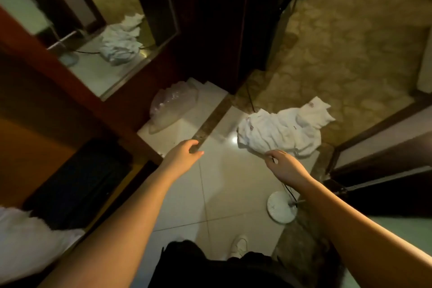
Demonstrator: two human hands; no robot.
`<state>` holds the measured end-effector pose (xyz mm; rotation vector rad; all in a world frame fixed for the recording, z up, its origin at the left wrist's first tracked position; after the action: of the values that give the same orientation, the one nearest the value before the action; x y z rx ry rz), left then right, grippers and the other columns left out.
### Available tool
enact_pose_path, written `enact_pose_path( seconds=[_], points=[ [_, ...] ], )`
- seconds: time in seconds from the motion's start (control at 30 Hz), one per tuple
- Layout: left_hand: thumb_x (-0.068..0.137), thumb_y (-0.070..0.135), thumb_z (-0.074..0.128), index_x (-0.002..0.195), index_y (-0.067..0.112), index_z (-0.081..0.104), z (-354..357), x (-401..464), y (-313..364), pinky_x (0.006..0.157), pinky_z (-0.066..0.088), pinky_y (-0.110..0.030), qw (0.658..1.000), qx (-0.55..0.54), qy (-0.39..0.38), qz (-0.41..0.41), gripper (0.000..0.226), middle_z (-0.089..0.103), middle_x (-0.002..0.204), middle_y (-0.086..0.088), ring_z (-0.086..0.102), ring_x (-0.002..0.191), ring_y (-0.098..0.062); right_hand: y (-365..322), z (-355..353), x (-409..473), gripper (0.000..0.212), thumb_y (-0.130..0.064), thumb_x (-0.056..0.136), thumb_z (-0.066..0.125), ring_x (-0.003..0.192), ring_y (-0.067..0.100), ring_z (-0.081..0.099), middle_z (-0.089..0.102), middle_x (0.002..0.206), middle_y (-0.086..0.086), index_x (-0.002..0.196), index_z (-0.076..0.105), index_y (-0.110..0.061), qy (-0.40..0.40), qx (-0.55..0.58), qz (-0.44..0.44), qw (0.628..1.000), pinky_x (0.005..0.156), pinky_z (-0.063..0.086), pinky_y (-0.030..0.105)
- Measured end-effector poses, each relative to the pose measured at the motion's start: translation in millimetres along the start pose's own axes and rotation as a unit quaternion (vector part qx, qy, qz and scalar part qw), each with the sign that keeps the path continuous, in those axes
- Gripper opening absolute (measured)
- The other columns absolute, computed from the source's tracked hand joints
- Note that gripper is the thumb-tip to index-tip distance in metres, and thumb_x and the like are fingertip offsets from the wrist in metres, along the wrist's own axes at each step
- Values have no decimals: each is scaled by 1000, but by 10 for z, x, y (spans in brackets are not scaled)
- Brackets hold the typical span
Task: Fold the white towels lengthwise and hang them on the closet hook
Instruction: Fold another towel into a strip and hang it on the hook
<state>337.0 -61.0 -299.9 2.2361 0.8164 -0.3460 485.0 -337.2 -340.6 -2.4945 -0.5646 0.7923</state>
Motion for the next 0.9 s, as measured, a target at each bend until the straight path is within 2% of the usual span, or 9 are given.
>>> enact_pose_path(
  seconds=[0.1, 0.17, 0.27, 0.37, 0.5, 0.67, 0.9],
  points=[
    [96, 46, 59, 143, 26, 49, 348, 417, 289, 102, 44, -34, 998, 46, -46, -4, 53, 50, 148, -4, 53, 129, -24, 478, -49, 198, 37, -33, 99, 54, 129, 22, 52, 57, 142, 2, 133, 61, -21, -18, -7, 57, 998, 100, 40, 31],
    [96, 47, 58, 143, 26, 49, 543, 711, 497, 100, 43, -34, 995, 71, -67, 0, 53, 50, 147, -5, 55, 126, -26, 739, -68, 352, 38, -32, 98, 54, 128, 23, 53, 56, 142, 4, 134, 61, -20, -32, -6, 91, 995, 100, 40, 32],
    [98, 41, 58, 144, 21, 49, 849, 1203, 806, 99, 39, -30, 991, 84, -104, 16, 52, 48, 150, -6, 50, 131, -25, 1071, -114, 641, 39, -30, 97, 54, 128, 23, 52, 55, 143, 5, 134, 60, -19, -42, 0, 137, 990, 100, 40, 31],
    [98, 40, 57, 143, 20, 50, 1128, 1788, 1043, 101, 41, -33, 984, 108, -136, 26, 50, 49, 149, -4, 53, 127, -25, 1327, -156, 1048, 41, -28, 97, 53, 129, 24, 52, 54, 143, 6, 135, 59, -17, -52, 8, 170, 984, 102, 41, 33],
    [100, 37, 54, 144, 19, 47, 1545, 2710, 1290, 101, 40, -34, 970, 132, -201, 36, 48, 46, 151, -4, 49, 132, -25, 1742, -190, 1675, 41, -30, 99, 50, 128, 26, 52, 52, 144, 7, 137, 57, -16, -74, 17, 232, 970, 103, 43, 36],
    [101, 29, 52, 142, 15, 50, 1912, 3759, 1535, 89, 45, -34, 935, 205, -286, 49, 43, 52, 144, -12, 58, 119, -32, 2173, -220, 2444, 43, -32, 100, 50, 130, 28, 51, 47, 148, 8, 141, 53, -16, -111, 53, 306, 944, 102, 41, 34],
    [102, 34, 51, 132, 10, 58, 2561, 5028, 1706, 84, 41, -29, 911, 240, -328, 75, 39, 58, 136, -15, 57, 118, -31, 2904, -55, 3522, 44, -27, 101, 52, 132, 28, 48, 48, 148, 12, 142, 52, -11, -119, 119, 345, 923, 103, 39, 31]
  ],
)
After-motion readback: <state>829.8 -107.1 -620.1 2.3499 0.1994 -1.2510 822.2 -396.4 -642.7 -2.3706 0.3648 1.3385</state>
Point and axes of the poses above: each hand's wrist, its own x-axis towards the middle knuckle, its own z-axis out of the palm, y = z × x, the point moved 7 cm from there along x, towards the middle knuckle
